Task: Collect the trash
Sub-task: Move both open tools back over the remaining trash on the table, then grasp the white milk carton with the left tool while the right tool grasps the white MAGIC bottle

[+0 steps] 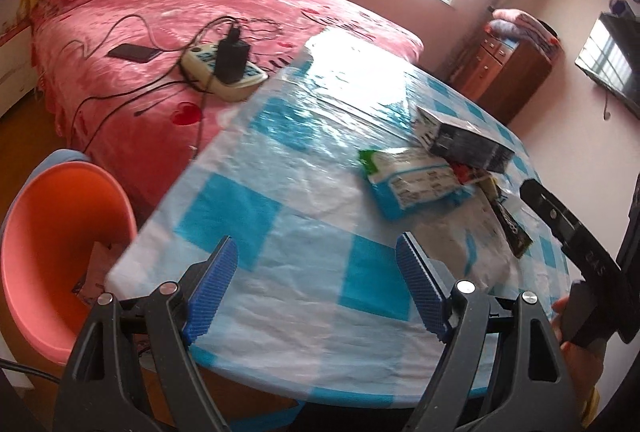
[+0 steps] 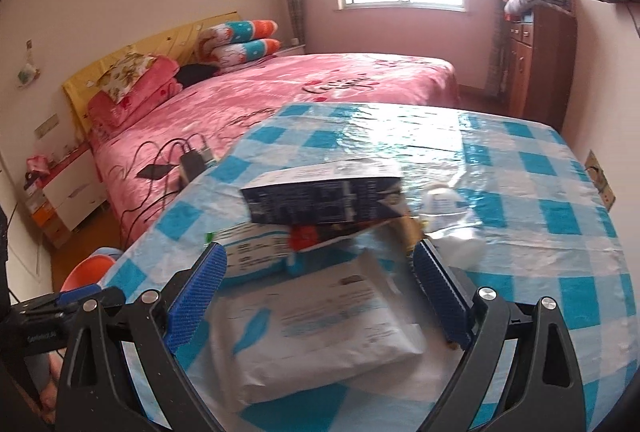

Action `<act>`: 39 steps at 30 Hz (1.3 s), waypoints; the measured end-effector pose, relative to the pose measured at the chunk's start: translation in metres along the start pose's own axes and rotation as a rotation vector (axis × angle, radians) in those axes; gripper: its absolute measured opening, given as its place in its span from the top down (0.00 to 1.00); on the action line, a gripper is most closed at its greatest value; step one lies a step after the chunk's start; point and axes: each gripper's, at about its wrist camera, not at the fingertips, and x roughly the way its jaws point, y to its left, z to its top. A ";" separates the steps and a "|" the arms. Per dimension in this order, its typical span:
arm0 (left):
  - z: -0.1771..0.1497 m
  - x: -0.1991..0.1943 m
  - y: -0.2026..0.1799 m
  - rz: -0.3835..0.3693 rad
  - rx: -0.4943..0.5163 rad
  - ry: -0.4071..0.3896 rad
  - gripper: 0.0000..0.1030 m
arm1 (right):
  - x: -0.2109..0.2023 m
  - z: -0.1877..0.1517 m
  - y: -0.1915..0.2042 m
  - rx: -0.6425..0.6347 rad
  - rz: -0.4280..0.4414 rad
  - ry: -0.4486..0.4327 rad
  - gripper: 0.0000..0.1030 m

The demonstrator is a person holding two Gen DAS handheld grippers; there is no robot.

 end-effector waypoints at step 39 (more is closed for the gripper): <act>0.072 0.041 -0.150 -0.103 0.537 -0.026 0.21 | 0.043 -0.003 -0.126 0.223 0.051 0.144 0.10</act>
